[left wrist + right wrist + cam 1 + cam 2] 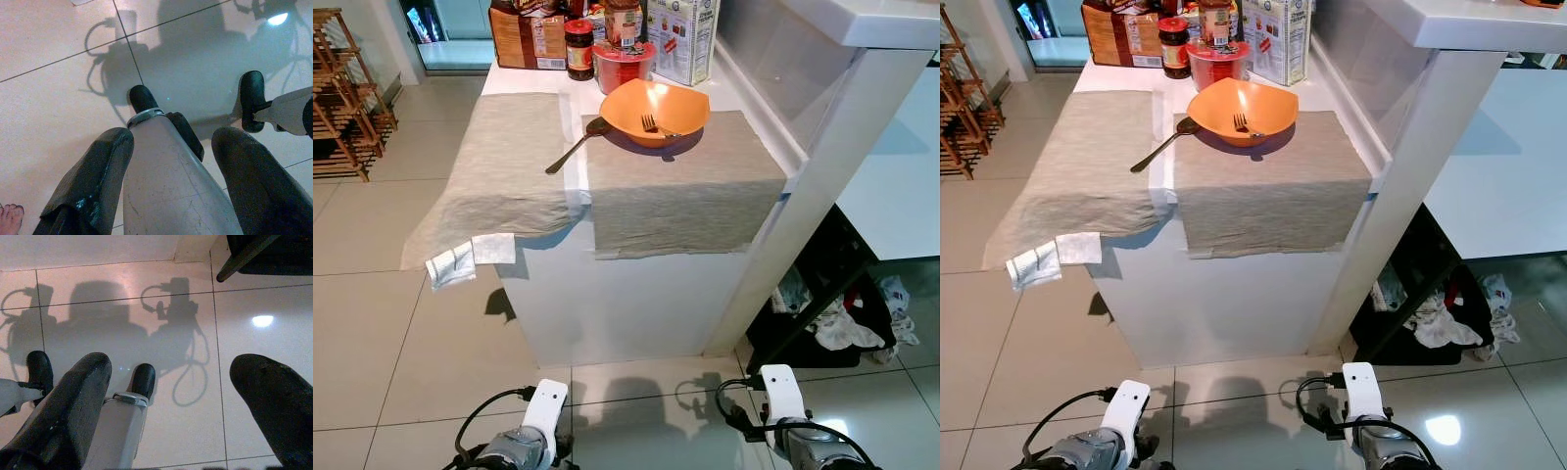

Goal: Setting the table

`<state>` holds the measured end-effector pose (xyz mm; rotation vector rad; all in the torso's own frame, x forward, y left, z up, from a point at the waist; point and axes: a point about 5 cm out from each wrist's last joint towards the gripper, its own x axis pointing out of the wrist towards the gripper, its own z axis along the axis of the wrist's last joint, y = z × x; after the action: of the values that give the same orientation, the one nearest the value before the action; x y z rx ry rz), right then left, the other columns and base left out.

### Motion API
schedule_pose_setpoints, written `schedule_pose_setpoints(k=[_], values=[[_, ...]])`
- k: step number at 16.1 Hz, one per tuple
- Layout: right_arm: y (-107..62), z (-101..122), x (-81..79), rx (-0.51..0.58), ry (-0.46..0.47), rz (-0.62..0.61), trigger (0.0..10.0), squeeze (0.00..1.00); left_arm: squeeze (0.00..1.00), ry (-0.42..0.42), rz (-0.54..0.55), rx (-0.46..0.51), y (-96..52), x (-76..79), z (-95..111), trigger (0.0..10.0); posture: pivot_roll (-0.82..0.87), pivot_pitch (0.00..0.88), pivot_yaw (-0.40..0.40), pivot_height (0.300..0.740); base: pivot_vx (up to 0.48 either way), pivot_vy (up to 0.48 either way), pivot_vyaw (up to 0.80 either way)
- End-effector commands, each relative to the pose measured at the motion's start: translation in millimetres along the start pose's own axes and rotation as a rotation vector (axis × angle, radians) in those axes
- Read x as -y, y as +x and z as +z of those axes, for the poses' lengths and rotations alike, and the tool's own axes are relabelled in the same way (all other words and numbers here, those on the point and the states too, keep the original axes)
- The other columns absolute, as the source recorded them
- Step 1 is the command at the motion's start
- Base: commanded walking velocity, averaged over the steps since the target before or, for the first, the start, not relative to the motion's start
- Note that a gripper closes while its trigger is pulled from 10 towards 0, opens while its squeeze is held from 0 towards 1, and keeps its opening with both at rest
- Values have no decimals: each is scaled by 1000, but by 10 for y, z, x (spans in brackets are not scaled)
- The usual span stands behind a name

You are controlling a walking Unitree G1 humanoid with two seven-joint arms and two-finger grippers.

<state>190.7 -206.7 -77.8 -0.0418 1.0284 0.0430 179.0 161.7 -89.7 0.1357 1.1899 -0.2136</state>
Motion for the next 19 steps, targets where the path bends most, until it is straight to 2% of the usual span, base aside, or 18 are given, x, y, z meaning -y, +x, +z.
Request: schedule_pose_setpoints(k=[1, 19], values=[[-5, 2, 42, -9, -2, -15, 10000, 0, 0, 16, -3, 1, -1, 2, 20, 10000, -61, 0, -17, 740, 0, 0, 0], [-8, -49, 32, -19, -2, -14, 10000, 0, 0, 33, -3, -8, 0, 1, -18, 10000, -65, 0, -15, 740, 0, 0, 0]])
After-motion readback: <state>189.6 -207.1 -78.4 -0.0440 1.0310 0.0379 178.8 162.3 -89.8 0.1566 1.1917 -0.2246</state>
